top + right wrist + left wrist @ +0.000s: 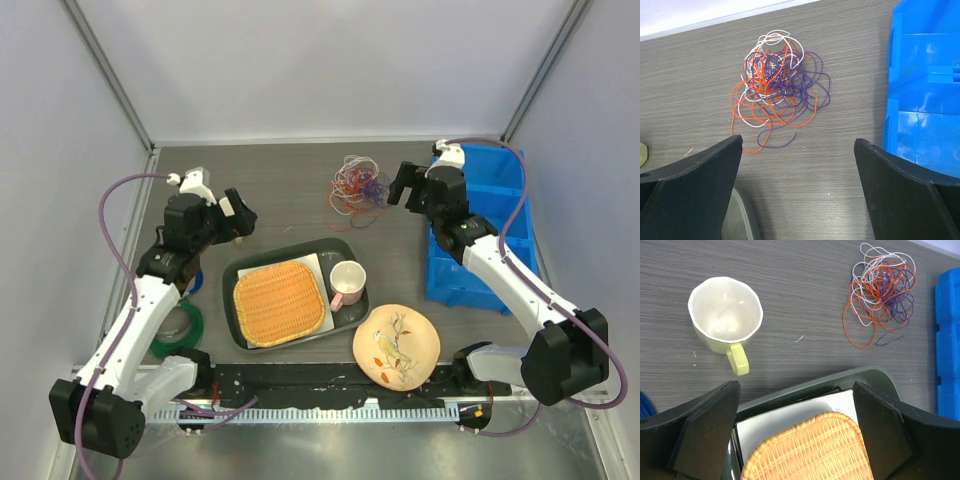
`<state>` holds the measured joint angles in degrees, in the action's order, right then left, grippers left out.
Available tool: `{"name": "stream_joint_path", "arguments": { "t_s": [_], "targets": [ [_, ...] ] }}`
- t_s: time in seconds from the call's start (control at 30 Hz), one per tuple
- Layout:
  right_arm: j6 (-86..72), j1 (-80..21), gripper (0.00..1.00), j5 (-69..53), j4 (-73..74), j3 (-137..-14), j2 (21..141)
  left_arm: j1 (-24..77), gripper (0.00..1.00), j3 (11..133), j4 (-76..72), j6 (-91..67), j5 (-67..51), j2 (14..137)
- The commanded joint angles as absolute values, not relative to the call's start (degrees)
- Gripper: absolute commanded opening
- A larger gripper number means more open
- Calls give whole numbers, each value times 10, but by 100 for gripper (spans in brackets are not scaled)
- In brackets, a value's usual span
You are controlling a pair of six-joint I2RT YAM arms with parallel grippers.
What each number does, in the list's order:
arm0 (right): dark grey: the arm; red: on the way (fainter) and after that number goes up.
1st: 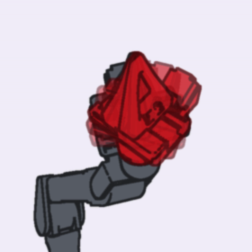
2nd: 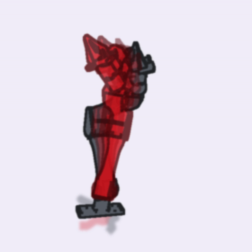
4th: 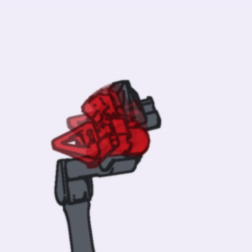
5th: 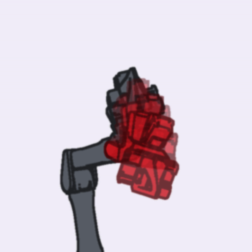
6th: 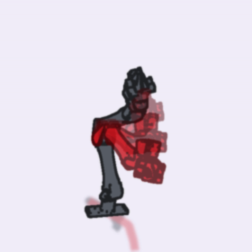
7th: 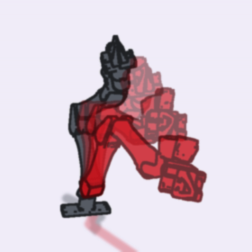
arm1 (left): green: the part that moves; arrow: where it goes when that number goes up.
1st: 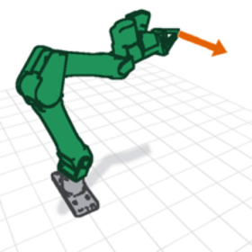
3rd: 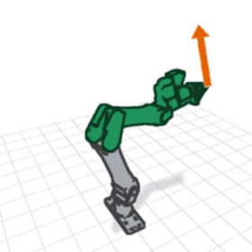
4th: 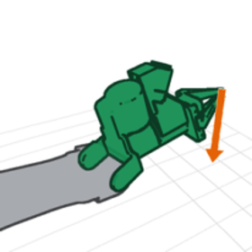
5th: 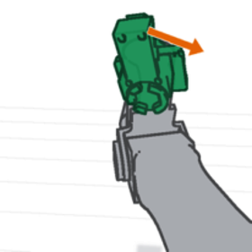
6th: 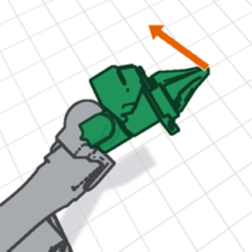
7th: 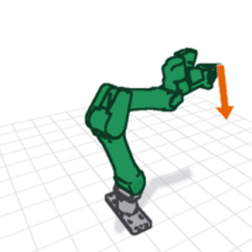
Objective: Untangle the cables
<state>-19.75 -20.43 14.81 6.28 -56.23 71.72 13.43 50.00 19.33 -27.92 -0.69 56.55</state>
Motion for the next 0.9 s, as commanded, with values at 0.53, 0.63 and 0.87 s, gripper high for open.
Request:
{"name": "stream_joint_path", "arguments": {
  "t_s": [0.53, 0.63, 0.87],
  "targets": [
    [-126, -205, 97, 110, 60, -769, 959, 136, 100, 524, 188, -251, 2, 594],
    [-93, -204, 95, 117, 66, -861, 1034, 136, 100, 543, 192, -248, -17, 620],
    [-42, -204, 80, 43, 143, -1039, 1222, 136, 100, 569, 160, -228, -9, 648]
  ]
}}
